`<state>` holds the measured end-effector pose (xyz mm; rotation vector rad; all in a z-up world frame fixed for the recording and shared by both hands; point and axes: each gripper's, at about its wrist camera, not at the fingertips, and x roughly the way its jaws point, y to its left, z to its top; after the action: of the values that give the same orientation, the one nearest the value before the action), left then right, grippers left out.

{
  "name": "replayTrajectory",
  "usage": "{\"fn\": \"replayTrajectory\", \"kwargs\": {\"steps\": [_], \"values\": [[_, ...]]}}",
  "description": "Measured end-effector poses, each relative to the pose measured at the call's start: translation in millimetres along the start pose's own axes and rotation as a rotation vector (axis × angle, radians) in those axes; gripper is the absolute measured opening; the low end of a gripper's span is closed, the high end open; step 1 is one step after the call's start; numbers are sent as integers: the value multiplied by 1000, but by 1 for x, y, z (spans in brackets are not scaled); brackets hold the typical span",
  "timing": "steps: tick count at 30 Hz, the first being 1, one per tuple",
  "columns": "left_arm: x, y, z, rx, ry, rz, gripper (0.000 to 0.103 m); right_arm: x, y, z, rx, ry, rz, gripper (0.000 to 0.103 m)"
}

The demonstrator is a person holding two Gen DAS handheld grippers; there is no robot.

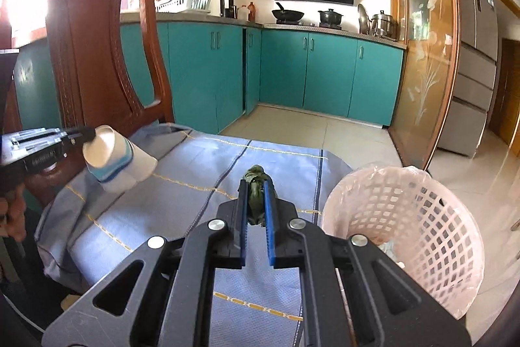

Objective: Collect trash
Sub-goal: 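Carry the paper cup and green leaf over the white basket and release both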

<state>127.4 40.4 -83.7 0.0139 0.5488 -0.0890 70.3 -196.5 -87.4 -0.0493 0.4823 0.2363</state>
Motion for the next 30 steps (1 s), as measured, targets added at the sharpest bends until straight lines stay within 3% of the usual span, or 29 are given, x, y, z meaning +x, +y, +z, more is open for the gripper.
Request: {"fn": "replayTrajectory", "kwargs": {"steps": [7,15,20,25,30], "values": [[4,-36,0,61,17,-92,3,-6,-14,1,40,-2,-32,10],[8,-70,9,121,1,-130,3,-22,-35,2,58,-32,-91,10],[15,-99,19,165,-7,-174,3,-43,-68,1,96,-69,-178,10],[22,-142,34,195,-16,-302,3,-58,-111,-9,151,-83,-286,10],[31,-182,45,215,-9,-432,3,-70,-140,-24,206,-86,-334,10]]}}
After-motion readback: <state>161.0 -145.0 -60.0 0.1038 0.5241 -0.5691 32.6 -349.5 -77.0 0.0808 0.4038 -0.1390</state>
